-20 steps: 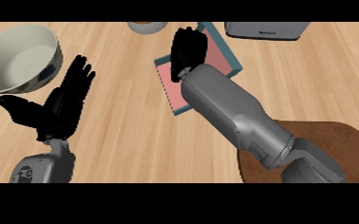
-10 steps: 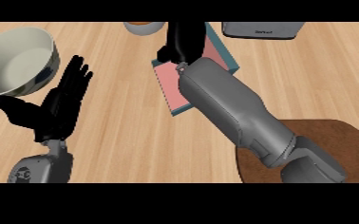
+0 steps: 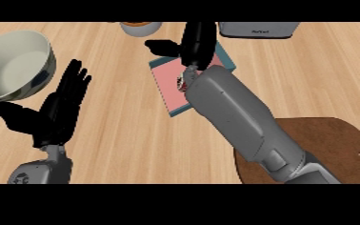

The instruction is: Pick the cupcake from the cutting board and place it in the cardboard box

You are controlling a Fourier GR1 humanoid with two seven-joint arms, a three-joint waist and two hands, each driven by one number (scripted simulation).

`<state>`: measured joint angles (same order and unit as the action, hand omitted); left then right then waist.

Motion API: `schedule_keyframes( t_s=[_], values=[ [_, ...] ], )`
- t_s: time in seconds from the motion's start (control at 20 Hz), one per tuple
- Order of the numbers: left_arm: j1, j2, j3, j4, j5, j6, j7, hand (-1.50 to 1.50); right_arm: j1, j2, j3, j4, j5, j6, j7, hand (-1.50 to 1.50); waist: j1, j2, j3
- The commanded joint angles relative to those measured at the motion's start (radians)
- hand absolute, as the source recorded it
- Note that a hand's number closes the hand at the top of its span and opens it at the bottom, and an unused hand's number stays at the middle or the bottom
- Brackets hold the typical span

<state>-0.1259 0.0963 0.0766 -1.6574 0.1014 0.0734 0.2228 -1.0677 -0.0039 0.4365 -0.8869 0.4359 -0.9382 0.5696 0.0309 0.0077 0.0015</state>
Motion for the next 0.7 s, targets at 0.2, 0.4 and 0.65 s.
schedule_keyframes(
  t_s=[0.2,0.4,0.65],
  values=[
    [0.056,-0.012,-0.006,-0.01,-0.033,0.018,-0.034,0.0,0.231,0.004,-0.079,-0.211,-0.084,-0.078,-0.209,-1.5,-0.03,-0.009,-0.001],
    [-0.006,0.018,0.044,0.052,0.01,-0.01,-0.033,0.0,0.249,-0.035,-0.154,-0.251,-0.089,-0.006,-0.24,-1.5,-0.03,-0.008,-0.002],
    [0.037,-0.026,-0.013,-0.01,-0.017,0.007,-0.028,0.0,0.453,0.0,-0.145,-0.306,-0.144,-0.023,-0.448,-1.5,-0.027,-0.006,-0.001]
  ],
)
